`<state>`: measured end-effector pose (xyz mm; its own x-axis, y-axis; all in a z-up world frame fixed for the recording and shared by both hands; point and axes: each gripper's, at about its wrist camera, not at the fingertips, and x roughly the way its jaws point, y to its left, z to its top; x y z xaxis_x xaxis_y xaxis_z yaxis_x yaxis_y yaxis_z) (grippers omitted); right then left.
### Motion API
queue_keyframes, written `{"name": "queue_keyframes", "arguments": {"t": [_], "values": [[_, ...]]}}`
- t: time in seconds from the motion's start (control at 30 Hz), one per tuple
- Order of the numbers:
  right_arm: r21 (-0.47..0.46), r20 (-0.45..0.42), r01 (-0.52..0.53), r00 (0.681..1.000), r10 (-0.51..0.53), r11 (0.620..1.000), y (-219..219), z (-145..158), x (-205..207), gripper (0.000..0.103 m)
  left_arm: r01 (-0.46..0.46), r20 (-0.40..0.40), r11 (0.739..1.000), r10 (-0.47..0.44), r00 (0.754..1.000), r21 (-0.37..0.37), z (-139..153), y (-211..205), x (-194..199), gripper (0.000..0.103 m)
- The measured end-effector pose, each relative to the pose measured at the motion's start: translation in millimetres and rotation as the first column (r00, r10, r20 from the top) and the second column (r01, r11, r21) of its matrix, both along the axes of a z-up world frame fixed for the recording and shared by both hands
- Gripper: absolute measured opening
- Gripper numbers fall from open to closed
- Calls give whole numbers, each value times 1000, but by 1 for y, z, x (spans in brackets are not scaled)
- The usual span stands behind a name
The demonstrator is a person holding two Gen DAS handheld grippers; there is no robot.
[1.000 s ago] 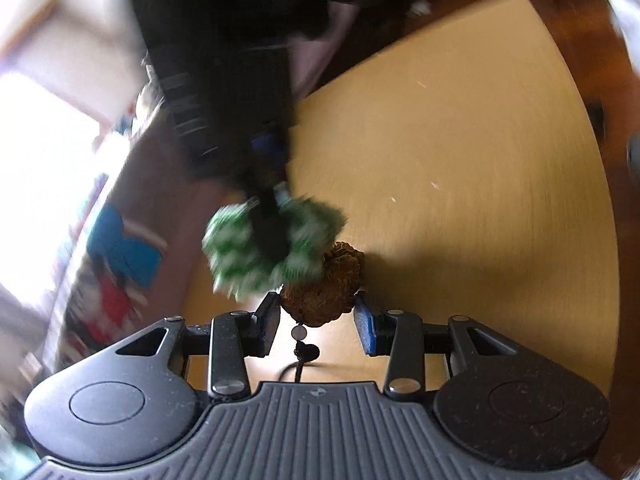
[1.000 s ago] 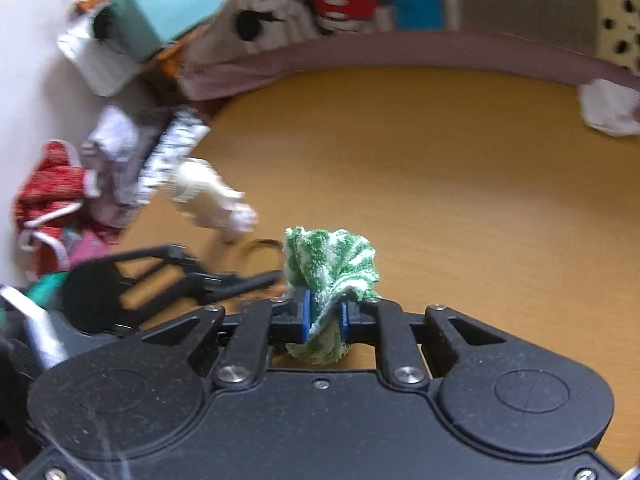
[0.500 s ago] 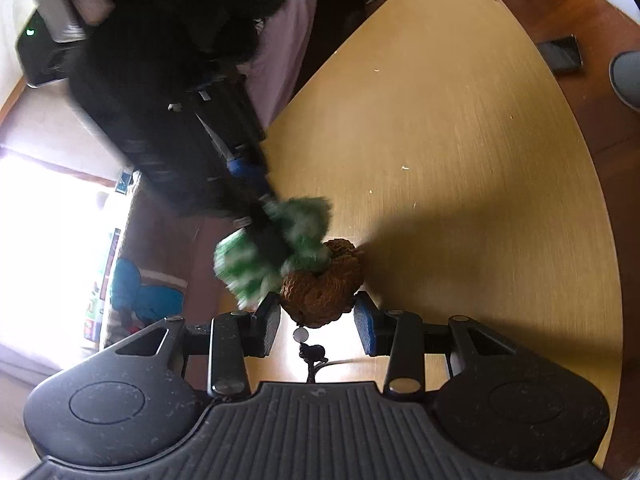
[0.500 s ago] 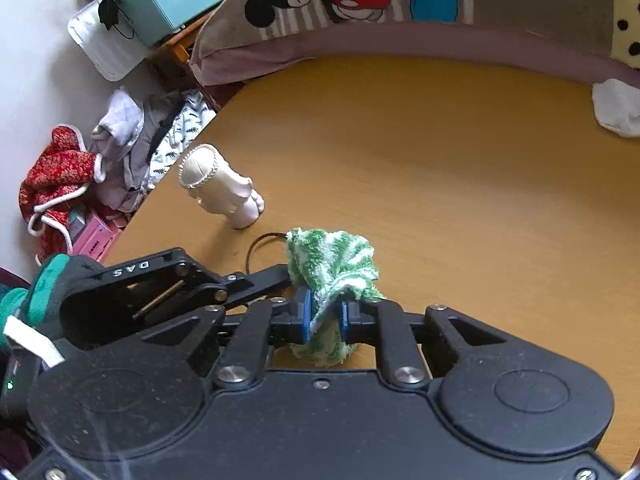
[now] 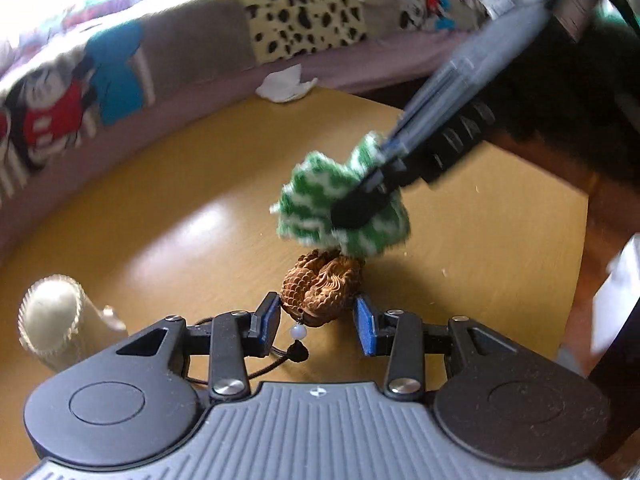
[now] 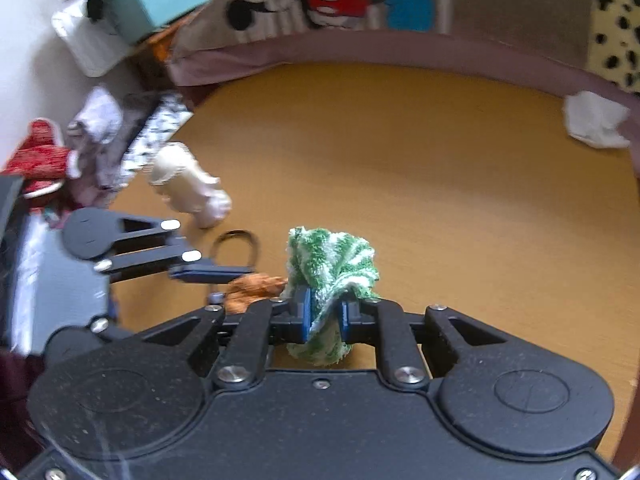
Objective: Clean container
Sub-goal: 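Keep wiping the pendant with the cloth while the left tool rotates it, then wipe the pendant's other side with the cloth in the right tool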
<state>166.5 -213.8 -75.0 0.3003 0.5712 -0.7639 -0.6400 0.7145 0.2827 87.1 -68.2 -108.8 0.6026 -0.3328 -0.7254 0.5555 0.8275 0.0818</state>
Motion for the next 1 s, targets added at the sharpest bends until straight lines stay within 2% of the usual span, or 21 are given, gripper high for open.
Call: {"name": "queue_keyframes", "arguments": {"t": [0.07, 0.17, 0.2, 0.27, 0.43, 0.6, 0.7, 0.87, 0.93, 1.0], "values": [[-10, -13, -11, 1000, 11, 1000, 1, -6, 0, 13, -7, -8, 1000, 8, 1000, 6, -6, -4, -3, 38], [-105, 11, 28, 1000, -27, 994, 1, -14, 3, 13, -38, -44, 998, 36, 998, -52, -9, 13, 3, 38], [-110, 17, 32, 999, -31, 993, 0, -14, 3, 13, -47, -54, 996, 43, 998, -72, -8, 14, 7, 38], [-68, 17, 28, 999, -27, 997, -3, -9, 1, 13, -72, -80, 990, 63, 995, -118, -6, 18, 15, 38], [12, 102, -66, 993, 64, 998, 5, 15, -14, 13, -139, -151, 968, 108, 983, -208, -3, 30, 24, 38], [-19, 128, -166, 978, 167, 986, 22, 11, -26, 13, -180, -188, 954, 136, 973, -238, -5, 36, 29, 38], [-30, 125, -196, 972, 198, 980, 27, 7, -30, 13, -176, -185, 961, 137, 973, -216, -7, 34, 28, 38], [-193, 179, -74, 978, 109, 979, 22, 3, -21, 13, -176, -181, 959, 136, 974, -224, -5, 35, 26, 38], [-163, 172, -93, 978, 121, 982, 21, 3, -23, 13, -180, -185, 957, 139, 973, -227, -5, 37, 24, 38], [-97, 178, -160, 968, 176, 982, 24, 8, -31, 13, -195, -198, 953, 150, 969, -233, -6, 39, 26, 38]]}}
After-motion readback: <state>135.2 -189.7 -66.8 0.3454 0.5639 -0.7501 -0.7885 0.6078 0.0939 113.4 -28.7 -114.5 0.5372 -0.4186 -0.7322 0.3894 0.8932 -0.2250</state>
